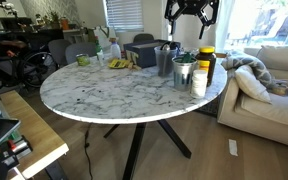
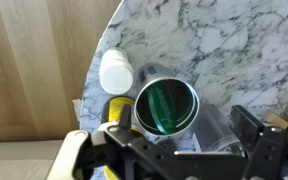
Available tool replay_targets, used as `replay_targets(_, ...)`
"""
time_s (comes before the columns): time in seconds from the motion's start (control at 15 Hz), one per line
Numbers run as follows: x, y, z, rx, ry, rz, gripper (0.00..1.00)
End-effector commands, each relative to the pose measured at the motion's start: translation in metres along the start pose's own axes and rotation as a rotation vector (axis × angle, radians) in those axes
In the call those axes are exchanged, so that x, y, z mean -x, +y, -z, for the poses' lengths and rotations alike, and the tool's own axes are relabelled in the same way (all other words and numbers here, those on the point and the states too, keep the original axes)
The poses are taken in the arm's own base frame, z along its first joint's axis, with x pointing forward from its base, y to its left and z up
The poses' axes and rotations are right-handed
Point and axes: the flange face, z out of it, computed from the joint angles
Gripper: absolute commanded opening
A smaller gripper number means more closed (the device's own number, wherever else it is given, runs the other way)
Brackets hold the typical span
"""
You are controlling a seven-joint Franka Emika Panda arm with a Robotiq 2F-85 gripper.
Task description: Remove the green lid from the silver cup
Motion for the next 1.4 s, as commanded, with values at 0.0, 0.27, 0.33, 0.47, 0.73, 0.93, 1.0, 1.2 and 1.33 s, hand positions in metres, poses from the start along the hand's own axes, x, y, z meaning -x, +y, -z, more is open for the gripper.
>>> replay_targets(0.0, -0.006, 0.020, -0.015, -0.025, -0.002, 0.047, 1.00)
replay_targets(0.27, -0.007, 0.017, -0.017, -0.006, -0.012, 0.001, 1.00)
replay_targets(0.33, -0.008, 0.018, -0.019, -0.006, -0.013, -0.001, 1.00)
replay_targets(0.47, -0.014, 0.010, -0.030, -0.091, 0.016, 0.103, 1.00)
replay_targets(0.73, -0.031, 0.000, -0.045, -0.095, 0.033, 0.219, 0.95)
replay_targets(0.93, -0.034, 0.000, -0.053, -0.098, 0.025, 0.236, 0.92)
replay_targets(1.0, -0.035, 0.001, -0.055, -0.091, 0.023, 0.227, 0.88)
replay_targets(1.2, -0.035, 0.007, -0.057, -0.056, 0.036, 0.197, 0.85)
replay_targets(1.33, -0.035, 0.010, -0.059, -0.036, 0.045, 0.188, 0.85)
